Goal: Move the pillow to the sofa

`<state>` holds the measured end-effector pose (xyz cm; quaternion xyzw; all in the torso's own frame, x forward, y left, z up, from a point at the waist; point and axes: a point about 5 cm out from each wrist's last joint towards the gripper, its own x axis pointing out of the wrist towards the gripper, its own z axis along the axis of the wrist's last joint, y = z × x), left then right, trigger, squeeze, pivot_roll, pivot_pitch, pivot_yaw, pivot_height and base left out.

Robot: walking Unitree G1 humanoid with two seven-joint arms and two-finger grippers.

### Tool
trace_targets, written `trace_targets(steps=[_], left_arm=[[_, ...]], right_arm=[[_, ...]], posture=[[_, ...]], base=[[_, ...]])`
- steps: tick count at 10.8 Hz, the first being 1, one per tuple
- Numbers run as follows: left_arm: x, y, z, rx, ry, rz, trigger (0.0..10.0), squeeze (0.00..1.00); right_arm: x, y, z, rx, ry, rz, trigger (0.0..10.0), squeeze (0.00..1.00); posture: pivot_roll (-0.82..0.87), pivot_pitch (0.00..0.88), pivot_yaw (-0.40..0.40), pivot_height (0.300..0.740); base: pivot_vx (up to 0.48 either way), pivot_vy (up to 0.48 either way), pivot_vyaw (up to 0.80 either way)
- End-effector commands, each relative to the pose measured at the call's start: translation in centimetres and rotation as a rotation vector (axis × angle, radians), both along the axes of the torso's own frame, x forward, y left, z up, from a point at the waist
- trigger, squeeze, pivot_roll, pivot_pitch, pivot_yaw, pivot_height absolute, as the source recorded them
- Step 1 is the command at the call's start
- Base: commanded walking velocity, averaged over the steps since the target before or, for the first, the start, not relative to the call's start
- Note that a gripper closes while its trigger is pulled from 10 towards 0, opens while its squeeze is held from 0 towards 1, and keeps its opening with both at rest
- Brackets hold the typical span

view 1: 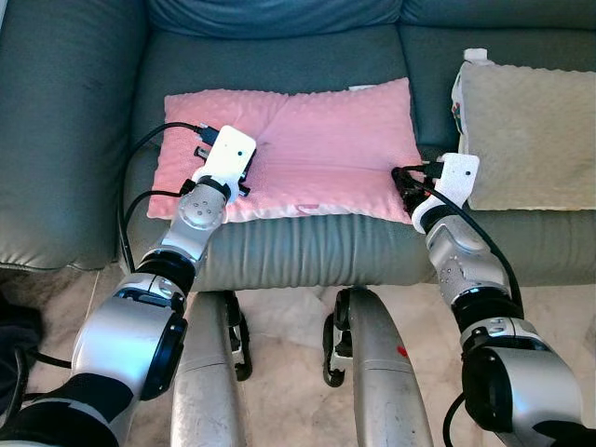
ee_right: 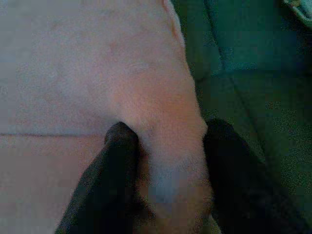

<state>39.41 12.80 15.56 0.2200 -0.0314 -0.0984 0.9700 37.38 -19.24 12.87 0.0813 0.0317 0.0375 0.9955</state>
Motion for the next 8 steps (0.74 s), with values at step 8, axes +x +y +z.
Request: trace_targets(steps=[8], left_arm=[[-0.5,3.6,-1.2,-0.043,0.024,0.126,10.0,1.00]], right_arm=[[-3.1,-1.6,0.4,0.020,-0.112,-0.076,10.0,1.00]], posture=[[-0.03,0.348,-0.015,0.626]], base=[[0.000,0.000,0.00]])
